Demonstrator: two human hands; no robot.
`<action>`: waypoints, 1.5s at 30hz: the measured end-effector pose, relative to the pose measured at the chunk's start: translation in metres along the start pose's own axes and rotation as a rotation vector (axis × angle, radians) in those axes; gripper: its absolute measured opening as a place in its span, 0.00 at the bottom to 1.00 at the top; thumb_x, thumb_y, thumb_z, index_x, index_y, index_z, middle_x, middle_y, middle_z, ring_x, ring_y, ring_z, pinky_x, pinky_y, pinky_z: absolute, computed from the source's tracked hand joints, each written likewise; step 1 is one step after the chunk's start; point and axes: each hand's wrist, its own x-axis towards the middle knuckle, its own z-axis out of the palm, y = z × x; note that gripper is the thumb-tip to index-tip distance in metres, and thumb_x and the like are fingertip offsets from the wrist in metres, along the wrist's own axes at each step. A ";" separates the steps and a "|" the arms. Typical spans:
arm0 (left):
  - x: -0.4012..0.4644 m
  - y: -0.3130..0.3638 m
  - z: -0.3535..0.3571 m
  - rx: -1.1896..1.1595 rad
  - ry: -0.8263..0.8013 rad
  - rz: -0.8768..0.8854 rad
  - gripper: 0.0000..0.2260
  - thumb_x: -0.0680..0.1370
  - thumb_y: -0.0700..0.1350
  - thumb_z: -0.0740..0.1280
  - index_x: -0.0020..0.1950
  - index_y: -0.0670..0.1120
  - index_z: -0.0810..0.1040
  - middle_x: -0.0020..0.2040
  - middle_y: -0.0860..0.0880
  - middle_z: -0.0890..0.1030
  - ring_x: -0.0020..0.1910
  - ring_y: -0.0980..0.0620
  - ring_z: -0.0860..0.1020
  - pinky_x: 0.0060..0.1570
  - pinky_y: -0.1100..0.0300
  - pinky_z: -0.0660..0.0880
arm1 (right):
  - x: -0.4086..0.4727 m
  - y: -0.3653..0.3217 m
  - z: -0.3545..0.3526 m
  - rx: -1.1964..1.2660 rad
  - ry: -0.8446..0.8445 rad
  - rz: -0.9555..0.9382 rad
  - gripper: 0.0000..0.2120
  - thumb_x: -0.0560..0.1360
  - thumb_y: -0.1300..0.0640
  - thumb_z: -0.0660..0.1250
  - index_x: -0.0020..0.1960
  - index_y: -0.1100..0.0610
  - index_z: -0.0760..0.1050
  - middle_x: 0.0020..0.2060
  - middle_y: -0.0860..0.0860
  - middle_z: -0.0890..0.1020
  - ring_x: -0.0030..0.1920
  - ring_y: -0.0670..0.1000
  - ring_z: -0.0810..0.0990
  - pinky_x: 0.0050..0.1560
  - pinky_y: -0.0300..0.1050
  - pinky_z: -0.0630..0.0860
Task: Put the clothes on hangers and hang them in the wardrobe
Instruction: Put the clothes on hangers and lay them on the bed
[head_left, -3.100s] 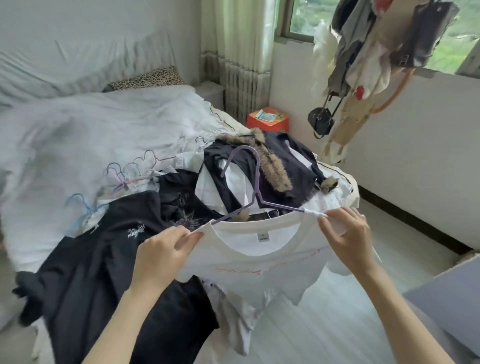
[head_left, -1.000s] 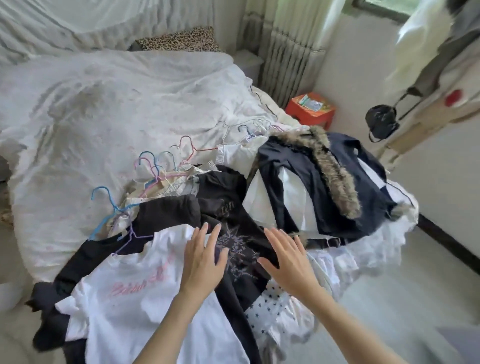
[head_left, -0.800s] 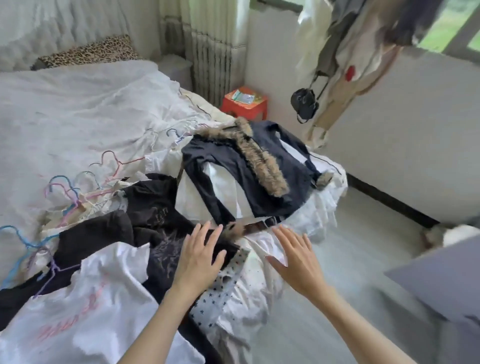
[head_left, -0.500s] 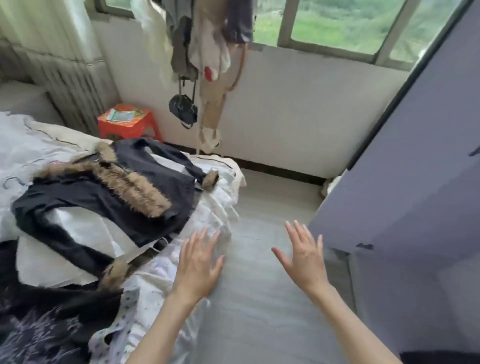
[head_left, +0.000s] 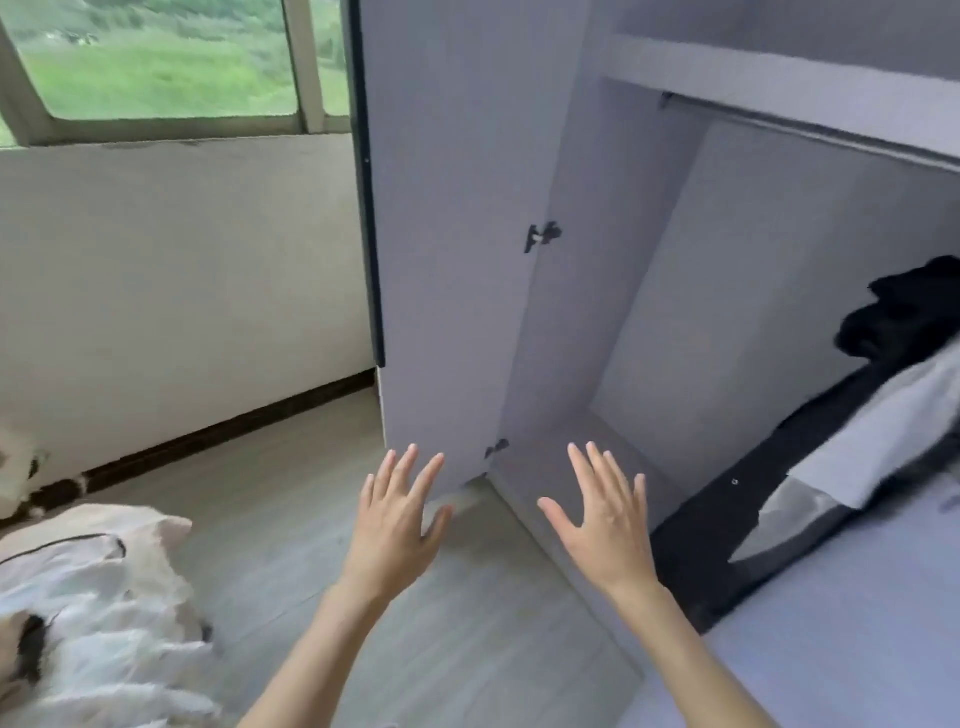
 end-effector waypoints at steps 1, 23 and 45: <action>0.018 0.002 0.003 -0.005 -0.018 0.054 0.24 0.75 0.57 0.56 0.68 0.48 0.70 0.67 0.41 0.72 0.66 0.36 0.69 0.59 0.40 0.69 | 0.007 0.004 -0.002 -0.022 0.031 0.054 0.38 0.70 0.33 0.47 0.73 0.54 0.60 0.72 0.54 0.63 0.73 0.55 0.59 0.71 0.60 0.49; 0.253 0.176 0.096 -0.242 -0.193 0.592 0.28 0.76 0.59 0.49 0.72 0.48 0.66 0.72 0.43 0.65 0.73 0.40 0.59 0.68 0.42 0.58 | 0.086 0.150 -0.080 -0.181 0.339 0.697 0.31 0.75 0.37 0.52 0.73 0.53 0.62 0.71 0.54 0.66 0.73 0.55 0.61 0.71 0.60 0.54; 0.411 0.346 0.152 -0.334 -0.201 0.778 0.26 0.76 0.57 0.49 0.69 0.47 0.69 0.70 0.44 0.67 0.72 0.41 0.60 0.66 0.49 0.62 | 0.287 0.344 -0.217 0.158 0.486 1.122 0.16 0.80 0.56 0.57 0.62 0.66 0.63 0.57 0.62 0.76 0.57 0.62 0.75 0.49 0.50 0.72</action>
